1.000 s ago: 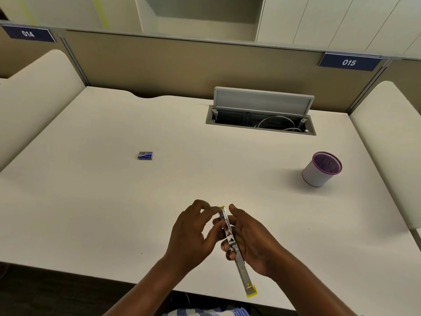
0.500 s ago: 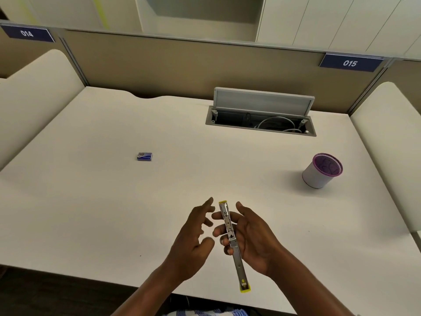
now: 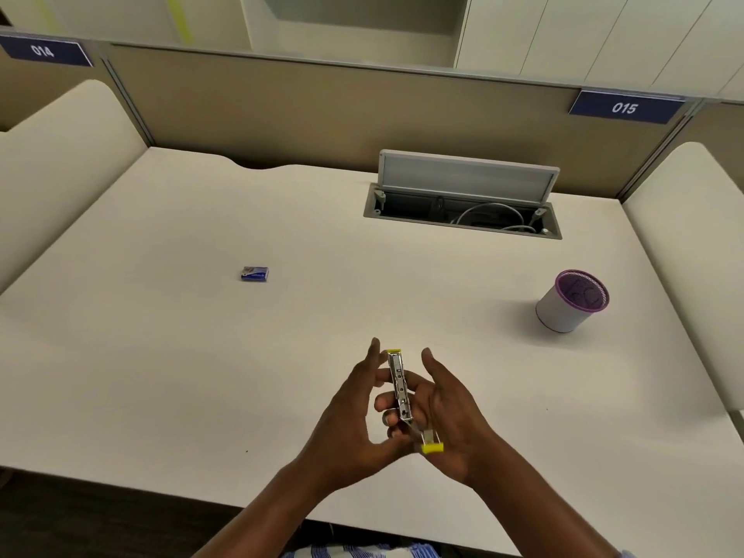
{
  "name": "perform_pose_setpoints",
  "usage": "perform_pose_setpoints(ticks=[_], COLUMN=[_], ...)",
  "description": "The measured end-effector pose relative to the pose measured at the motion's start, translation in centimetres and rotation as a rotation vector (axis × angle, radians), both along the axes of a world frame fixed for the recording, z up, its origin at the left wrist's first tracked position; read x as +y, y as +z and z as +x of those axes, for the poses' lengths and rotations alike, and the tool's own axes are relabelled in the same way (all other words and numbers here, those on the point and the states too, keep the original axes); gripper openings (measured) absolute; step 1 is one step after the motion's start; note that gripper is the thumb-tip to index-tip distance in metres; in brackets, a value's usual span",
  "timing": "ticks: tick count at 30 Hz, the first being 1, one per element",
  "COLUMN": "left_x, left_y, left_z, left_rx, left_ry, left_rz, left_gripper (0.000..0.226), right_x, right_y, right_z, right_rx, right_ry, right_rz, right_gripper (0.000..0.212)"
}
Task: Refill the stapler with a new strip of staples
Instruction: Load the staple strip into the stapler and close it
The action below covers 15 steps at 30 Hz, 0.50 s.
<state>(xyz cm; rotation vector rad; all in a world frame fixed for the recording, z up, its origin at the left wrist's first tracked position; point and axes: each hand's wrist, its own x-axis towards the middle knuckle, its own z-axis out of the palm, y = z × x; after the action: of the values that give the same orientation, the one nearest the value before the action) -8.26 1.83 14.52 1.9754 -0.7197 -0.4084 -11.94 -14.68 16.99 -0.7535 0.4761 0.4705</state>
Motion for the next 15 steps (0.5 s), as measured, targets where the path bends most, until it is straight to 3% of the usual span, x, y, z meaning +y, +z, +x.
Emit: perform_pose_setpoints(ticks=[7,15], left_x=[-1.5,-2.5], left_y=[0.1,0.2], left_z=[0.6,1.1], left_rx=[0.095,0.185], left_ry=[0.197,0.202], left_rz=[-0.027,-0.061], left_gripper=[0.087,0.075], right_x=[0.2,-0.1], right_y=[-0.1,-0.4], right_z=[-0.1,0.2], right_rx=[-0.056,-0.123], right_ry=[0.039,0.026], right_rz=[-0.004,-0.224], right_gripper=[0.09,0.078])
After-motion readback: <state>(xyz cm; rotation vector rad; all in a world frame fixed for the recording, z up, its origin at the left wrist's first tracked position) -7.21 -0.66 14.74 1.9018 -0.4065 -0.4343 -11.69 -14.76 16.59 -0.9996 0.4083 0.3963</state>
